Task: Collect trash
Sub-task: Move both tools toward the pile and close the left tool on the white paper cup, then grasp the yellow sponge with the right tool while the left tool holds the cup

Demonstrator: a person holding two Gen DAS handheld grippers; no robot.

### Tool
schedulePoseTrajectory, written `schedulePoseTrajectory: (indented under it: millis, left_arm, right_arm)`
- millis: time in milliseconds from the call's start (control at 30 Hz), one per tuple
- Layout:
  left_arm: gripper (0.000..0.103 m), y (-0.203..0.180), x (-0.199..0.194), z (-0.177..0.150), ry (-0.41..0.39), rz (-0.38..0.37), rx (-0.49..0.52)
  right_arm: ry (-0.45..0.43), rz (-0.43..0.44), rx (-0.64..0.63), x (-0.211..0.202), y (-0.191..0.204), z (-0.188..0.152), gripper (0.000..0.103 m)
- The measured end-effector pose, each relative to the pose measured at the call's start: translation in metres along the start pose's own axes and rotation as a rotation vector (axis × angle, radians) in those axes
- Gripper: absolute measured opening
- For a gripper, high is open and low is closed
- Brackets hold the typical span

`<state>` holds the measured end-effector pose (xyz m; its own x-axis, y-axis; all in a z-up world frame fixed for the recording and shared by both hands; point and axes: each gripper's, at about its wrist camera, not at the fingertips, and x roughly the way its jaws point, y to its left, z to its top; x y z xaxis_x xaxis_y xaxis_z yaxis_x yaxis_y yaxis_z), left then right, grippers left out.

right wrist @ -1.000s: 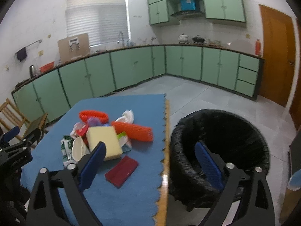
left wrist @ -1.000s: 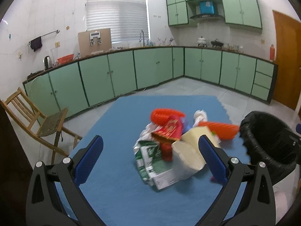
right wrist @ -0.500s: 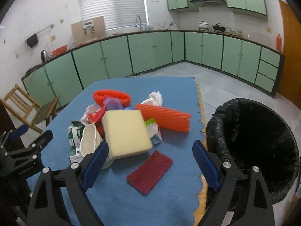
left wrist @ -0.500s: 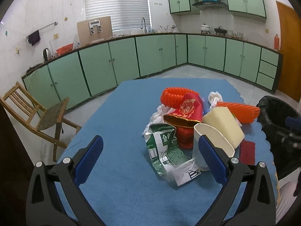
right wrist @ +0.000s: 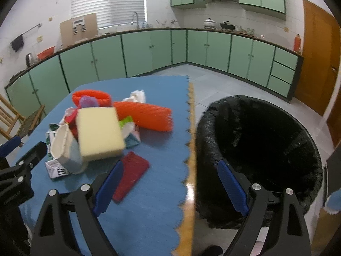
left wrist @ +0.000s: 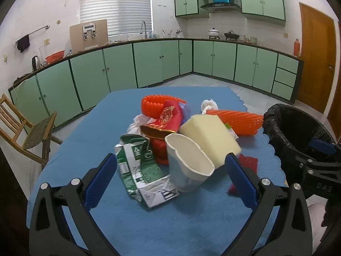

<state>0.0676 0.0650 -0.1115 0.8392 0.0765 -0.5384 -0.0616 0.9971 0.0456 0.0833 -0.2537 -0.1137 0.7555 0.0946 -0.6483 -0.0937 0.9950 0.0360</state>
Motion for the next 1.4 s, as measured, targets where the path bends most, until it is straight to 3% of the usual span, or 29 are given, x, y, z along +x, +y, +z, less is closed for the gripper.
schedulePoseTrajectory:
  millis: [233, 467, 700, 800, 1100, 1267, 1400]
  left_arm:
    - [0.095, -0.018, 0.014, -0.008, 0.005, 0.037, 0.021]
    - [0.068, -0.019, 0.034, -0.015, 0.038, 0.041, 0.031]
    - [0.032, -0.01, 0.032, -0.015, 0.025, -0.053, 0.008]
    - [0.026, -0.005, 0.031, -0.013, 0.031, -0.061, -0.002]
    - [0.021, 0.011, 0.008, -0.002, -0.019, -0.081, -0.029]
    - [0.021, 0.026, -0.003, 0.002, -0.045, -0.083, -0.04]
    - [0.021, 0.037, 0.006, -0.002, -0.005, -0.087, -0.061]
  right_arm:
    - [0.01, -0.005, 0.02, 0.004, -0.01, -0.006, 0.088]
    - [0.022, -0.001, 0.009, 0.01, -0.004, -0.008, 0.088]
    - [0.029, 0.007, -0.01, 0.011, 0.005, -0.007, 0.088]
    - [0.018, 0.019, -0.017, 0.009, 0.012, -0.004, 0.088]
    - [-0.062, 0.108, -0.001, 0.0, 0.034, 0.012, 0.088]
    - [-0.062, 0.152, -0.045, 0.006, 0.06, 0.02, 0.088]
    - [-0.047, 0.176, -0.083, 0.021, 0.082, 0.022, 0.088]
